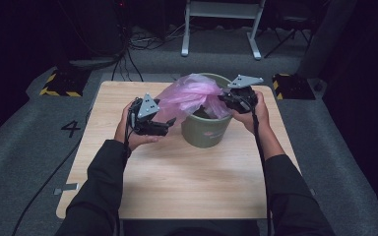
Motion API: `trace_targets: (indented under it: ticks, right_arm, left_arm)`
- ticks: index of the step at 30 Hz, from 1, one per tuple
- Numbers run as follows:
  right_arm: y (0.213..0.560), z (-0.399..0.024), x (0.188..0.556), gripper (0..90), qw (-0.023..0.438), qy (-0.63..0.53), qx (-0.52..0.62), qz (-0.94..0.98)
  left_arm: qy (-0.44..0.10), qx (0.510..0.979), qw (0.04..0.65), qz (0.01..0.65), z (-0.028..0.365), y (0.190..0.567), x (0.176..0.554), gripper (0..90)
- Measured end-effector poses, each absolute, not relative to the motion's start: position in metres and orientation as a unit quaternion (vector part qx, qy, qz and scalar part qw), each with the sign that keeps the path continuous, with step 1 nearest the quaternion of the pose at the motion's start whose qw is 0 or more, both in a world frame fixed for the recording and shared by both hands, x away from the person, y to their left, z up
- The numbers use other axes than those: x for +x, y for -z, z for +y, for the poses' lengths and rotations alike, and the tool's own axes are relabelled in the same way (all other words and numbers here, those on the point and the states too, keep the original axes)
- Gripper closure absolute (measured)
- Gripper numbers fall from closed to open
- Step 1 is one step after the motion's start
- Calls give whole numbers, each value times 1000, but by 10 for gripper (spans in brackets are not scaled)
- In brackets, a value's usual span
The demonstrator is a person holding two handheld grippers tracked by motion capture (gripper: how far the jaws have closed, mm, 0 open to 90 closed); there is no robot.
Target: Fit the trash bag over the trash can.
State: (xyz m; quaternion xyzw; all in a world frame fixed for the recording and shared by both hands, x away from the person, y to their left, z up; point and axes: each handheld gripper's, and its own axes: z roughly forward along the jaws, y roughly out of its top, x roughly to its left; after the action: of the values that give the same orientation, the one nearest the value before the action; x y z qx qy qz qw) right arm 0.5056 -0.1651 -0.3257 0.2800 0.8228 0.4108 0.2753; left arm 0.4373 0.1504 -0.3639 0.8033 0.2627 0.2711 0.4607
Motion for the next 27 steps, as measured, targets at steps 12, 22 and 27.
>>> trace_targets:
  ticks: [12, 22, 27]
  right_arm:
    - [326, -165, 506, 866, 275, -408, 282, 824]
    - [327, -166, 507, 823, 274, -415, 284, 820]
    - [326, -167, 506, 844, 272, -416, 283, 821]
  left_arm:
    - [-261, 824, 420, 276, 147, 394, 447, 255]
    - [-298, 826, 399, 265, 152, 392, 454, 864]
    - [-295, 816, 414, 275, 159, 390, 453, 883]
